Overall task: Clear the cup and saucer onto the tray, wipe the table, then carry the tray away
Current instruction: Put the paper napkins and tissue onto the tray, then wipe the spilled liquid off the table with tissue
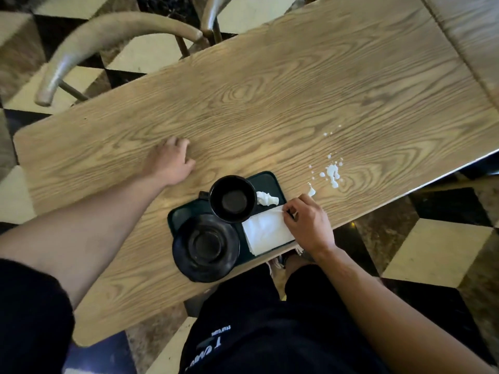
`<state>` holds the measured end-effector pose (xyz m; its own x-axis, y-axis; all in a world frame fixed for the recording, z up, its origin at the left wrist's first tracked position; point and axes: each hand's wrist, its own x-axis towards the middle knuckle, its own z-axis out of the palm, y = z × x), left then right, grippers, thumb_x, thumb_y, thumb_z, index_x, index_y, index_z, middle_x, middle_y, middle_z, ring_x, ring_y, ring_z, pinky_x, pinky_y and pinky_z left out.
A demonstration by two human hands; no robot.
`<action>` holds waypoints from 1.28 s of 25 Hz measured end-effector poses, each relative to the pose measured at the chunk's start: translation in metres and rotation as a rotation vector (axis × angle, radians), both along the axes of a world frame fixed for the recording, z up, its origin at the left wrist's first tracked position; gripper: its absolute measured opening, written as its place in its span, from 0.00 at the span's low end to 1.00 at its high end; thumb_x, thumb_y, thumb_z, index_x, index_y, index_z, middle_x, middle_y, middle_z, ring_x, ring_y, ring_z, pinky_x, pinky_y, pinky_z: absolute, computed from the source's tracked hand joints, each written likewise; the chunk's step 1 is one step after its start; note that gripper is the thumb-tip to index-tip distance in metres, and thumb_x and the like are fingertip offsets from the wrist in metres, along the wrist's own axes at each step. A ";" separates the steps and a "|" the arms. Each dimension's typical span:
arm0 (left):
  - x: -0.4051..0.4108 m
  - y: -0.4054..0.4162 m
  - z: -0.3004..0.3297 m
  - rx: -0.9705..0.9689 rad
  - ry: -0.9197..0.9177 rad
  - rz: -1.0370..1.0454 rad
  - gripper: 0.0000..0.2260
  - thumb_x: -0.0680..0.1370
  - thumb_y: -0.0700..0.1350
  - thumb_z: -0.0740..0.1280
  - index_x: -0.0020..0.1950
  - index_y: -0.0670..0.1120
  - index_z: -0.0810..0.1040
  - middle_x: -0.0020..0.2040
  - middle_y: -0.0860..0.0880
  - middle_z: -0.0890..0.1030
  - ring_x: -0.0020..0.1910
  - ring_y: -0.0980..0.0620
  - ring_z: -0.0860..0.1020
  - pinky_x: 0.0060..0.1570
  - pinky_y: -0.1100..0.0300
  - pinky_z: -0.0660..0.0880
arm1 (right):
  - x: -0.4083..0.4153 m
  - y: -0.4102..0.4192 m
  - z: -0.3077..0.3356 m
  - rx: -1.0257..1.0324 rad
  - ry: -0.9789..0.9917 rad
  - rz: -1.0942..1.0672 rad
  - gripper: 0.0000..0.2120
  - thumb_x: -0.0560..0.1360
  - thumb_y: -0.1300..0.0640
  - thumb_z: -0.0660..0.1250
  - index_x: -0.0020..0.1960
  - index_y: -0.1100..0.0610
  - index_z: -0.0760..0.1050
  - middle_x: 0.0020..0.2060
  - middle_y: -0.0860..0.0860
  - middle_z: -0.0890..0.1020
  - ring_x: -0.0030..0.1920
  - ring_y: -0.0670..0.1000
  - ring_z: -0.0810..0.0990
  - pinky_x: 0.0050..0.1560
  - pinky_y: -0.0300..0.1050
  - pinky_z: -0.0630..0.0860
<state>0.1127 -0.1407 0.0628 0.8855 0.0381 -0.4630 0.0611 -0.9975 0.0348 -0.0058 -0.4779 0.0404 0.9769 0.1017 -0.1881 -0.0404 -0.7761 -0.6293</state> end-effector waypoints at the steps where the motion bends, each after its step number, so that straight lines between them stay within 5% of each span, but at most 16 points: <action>1: 0.014 -0.014 0.004 -0.048 0.012 -0.047 0.26 0.82 0.53 0.64 0.78 0.44 0.67 0.74 0.40 0.70 0.71 0.37 0.71 0.67 0.42 0.72 | 0.000 -0.003 -0.001 0.032 0.003 0.025 0.02 0.74 0.61 0.73 0.45 0.56 0.82 0.43 0.49 0.79 0.38 0.52 0.79 0.38 0.51 0.80; 4: 0.055 -0.062 0.007 -0.097 0.032 -0.190 0.29 0.82 0.54 0.61 0.81 0.44 0.62 0.80 0.42 0.65 0.75 0.38 0.68 0.70 0.44 0.69 | -0.003 -0.015 0.010 0.157 0.044 0.044 0.04 0.72 0.62 0.73 0.44 0.54 0.80 0.45 0.46 0.79 0.42 0.48 0.80 0.44 0.46 0.80; 7: 0.081 -0.119 -0.002 -0.053 0.027 -0.337 0.29 0.83 0.56 0.59 0.81 0.44 0.61 0.82 0.42 0.61 0.77 0.39 0.66 0.71 0.45 0.67 | 0.003 -0.028 0.036 0.361 0.320 -0.097 0.07 0.69 0.63 0.70 0.40 0.52 0.78 0.42 0.47 0.84 0.45 0.49 0.83 0.49 0.47 0.80; 9: 0.092 -0.153 -0.014 -0.053 0.005 -0.403 0.30 0.83 0.57 0.57 0.82 0.44 0.60 0.83 0.43 0.59 0.79 0.40 0.63 0.74 0.44 0.63 | 0.011 -0.044 0.049 0.520 0.405 -0.179 0.05 0.68 0.64 0.67 0.39 0.55 0.76 0.37 0.50 0.85 0.39 0.51 0.82 0.44 0.49 0.77; 12: 0.105 -0.186 -0.038 -0.058 -0.054 -0.412 0.32 0.83 0.59 0.57 0.83 0.44 0.58 0.84 0.42 0.55 0.83 0.42 0.54 0.80 0.43 0.53 | 0.028 -0.071 0.055 0.665 0.364 -0.375 0.04 0.68 0.64 0.66 0.38 0.56 0.74 0.29 0.46 0.77 0.33 0.47 0.72 0.38 0.45 0.68; 15: 0.107 -0.193 -0.059 -0.085 -0.157 -0.333 0.35 0.82 0.59 0.56 0.84 0.43 0.54 0.85 0.39 0.51 0.84 0.40 0.49 0.80 0.41 0.44 | 0.056 -0.098 0.047 0.802 0.290 -0.718 0.12 0.75 0.67 0.69 0.40 0.51 0.77 0.29 0.43 0.79 0.32 0.45 0.73 0.35 0.44 0.69; 24: 0.103 -0.183 -0.100 -0.306 -0.545 -0.280 0.33 0.76 0.56 0.61 0.78 0.42 0.70 0.80 0.38 0.66 0.80 0.38 0.62 0.79 0.38 0.55 | 0.162 -0.164 0.002 0.830 0.124 -1.199 0.10 0.79 0.64 0.67 0.59 0.55 0.75 0.43 0.50 0.83 0.35 0.43 0.82 0.36 0.41 0.80; 26: 0.105 -0.182 -0.102 -0.316 -0.571 -0.287 0.32 0.76 0.55 0.61 0.78 0.42 0.71 0.80 0.38 0.66 0.80 0.38 0.63 0.79 0.39 0.55 | 0.171 -0.171 -0.002 0.773 0.127 -1.255 0.11 0.79 0.62 0.68 0.60 0.56 0.75 0.47 0.51 0.85 0.38 0.45 0.85 0.39 0.43 0.83; 28: 0.103 -0.182 -0.104 -0.316 -0.581 -0.281 0.31 0.76 0.55 0.61 0.78 0.42 0.71 0.80 0.38 0.66 0.80 0.39 0.63 0.79 0.40 0.54 | 0.173 -0.177 -0.005 0.472 0.128 -1.238 0.12 0.77 0.56 0.68 0.60 0.53 0.76 0.53 0.52 0.85 0.46 0.50 0.86 0.48 0.46 0.83; 32: 0.104 -0.182 -0.104 -0.323 -0.601 -0.277 0.31 0.76 0.54 0.62 0.78 0.43 0.71 0.80 0.39 0.66 0.80 0.39 0.63 0.79 0.39 0.55 | 0.177 -0.178 -0.006 -0.125 -0.012 -0.943 0.13 0.75 0.53 0.69 0.59 0.51 0.80 0.57 0.51 0.75 0.64 0.54 0.72 0.68 0.48 0.70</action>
